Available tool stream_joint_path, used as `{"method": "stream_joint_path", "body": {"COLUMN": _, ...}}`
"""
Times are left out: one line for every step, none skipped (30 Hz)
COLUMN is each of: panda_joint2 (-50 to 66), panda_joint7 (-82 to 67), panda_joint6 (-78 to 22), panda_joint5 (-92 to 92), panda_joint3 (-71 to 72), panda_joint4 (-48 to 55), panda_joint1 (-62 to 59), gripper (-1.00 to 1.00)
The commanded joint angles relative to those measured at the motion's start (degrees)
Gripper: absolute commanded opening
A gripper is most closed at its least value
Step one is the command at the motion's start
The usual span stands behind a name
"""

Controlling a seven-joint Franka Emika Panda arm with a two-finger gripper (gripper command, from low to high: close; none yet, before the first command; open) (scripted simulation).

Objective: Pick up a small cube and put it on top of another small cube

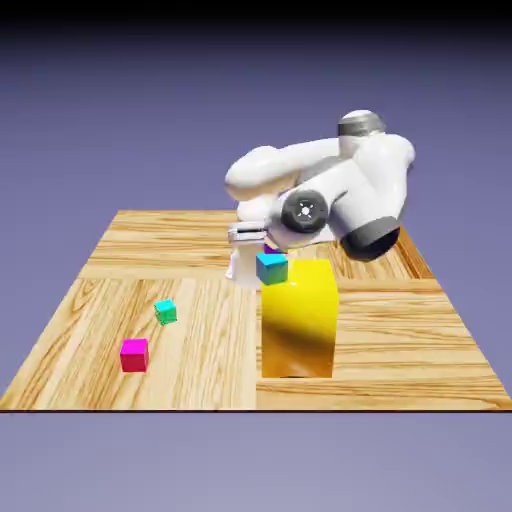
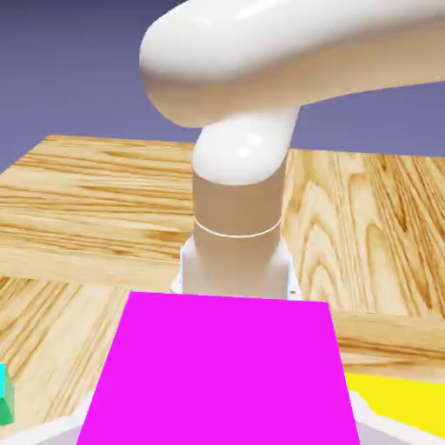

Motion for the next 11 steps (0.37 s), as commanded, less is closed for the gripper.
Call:
{"method": "stream_joint_path", "body": {"panda_joint2": -0.6, "panda_joint7": -0.2, "panda_joint6": 0.9, "panda_joint5": 0.4, "panda_joint3": 0.1, "panda_joint4": -2.1, "panda_joint1": 1.2, "gripper": -1.00}}
{"method": "stream_joint_path", "body": {"panda_joint2": -1.0, "panda_joint7": -0.3, "panda_joint6": 1.6, "panda_joint5": 0.6, "panda_joint3": 0.1, "panda_joint4": -3.6, "panda_joint1": 2.0, "gripper": -1.00}}
{"method": "stream_joint_path", "body": {"panda_joint2": -1.0, "panda_joint7": -0.3, "panda_joint6": 1.6, "panda_joint5": 0.6, "panda_joint3": 0.1, "panda_joint4": -3.6, "panda_joint1": 2.0, "gripper": 1.00}}
{"method": "stream_joint_path", "body": {"panda_joint2": -1.0, "panda_joint7": -0.3, "panda_joint6": 1.6, "panda_joint5": 0.6, "panda_joint3": 0.1, "panda_joint4": -3.6, "panda_joint1": 2.0, "gripper": 1.00}}
{"method": "stream_joint_path", "body": {"panda_joint2": -0.4, "panda_joint7": -0.1, "panda_joint6": 0.6, "panda_joint5": 0.3, "panda_joint3": 0.1, "panda_joint4": -1.5, "panda_joint1": 0.9, "gripper": 1.00}}
{"method": "stream_joint_path", "body": {"panda_joint2": 0.2, "panda_joint7": 0.1, "panda_joint6": -0.3, "panda_joint5": -0.1, "panda_joint3": 0.0, "panda_joint4": 0.6, "panda_joint1": -0.3, "gripper": 1.00}}
{"method": "stream_joint_path", "body": {"panda_joint2": 0.7, "panda_joint7": 0.3, "panda_joint6": -1.2, "panda_joint5": -0.4, "panda_joint3": -0.1, "panda_joint4": 2.6, "panda_joint1": -1.5, "gripper": 1.00}}
{"method": "stream_joint_path", "body": {"panda_joint2": 1.3, "panda_joint7": 0.5, "panda_joint6": -2.2, "panda_joint5": -0.7, "panda_joint3": -0.2, "panda_joint4": 4.7, "panda_joint1": -2.6, "gripper": 1.00}}
{"method": "stream_joint_path", "body": {"panda_joint2": 1.9, "panda_joint7": 0.7, "panda_joint6": -3.1, "panda_joint5": -1.1, "panda_joint3": -0.3, "panda_joint4": 6.8, "panda_joint1": -3.8, "gripper": 1.00}}
{"method": "stream_joint_path", "body": {"panda_joint2": 2.4, "panda_joint7": 0.9, "panda_joint6": -4.0, "panda_joint5": -1.4, "panda_joint3": -0.4, "panda_joint4": 8.9, "panda_joint1": -5.0, "gripper": 1.00}}
{"method": "stream_joint_path", "body": {"panda_joint2": 2.8, "panda_joint7": 1.0, "panda_joint6": -4.7, "panda_joint5": -1.7, "panda_joint3": -0.4, "panda_joint4": 10.4, "panda_joint1": -5.8, "gripper": 1.00}}
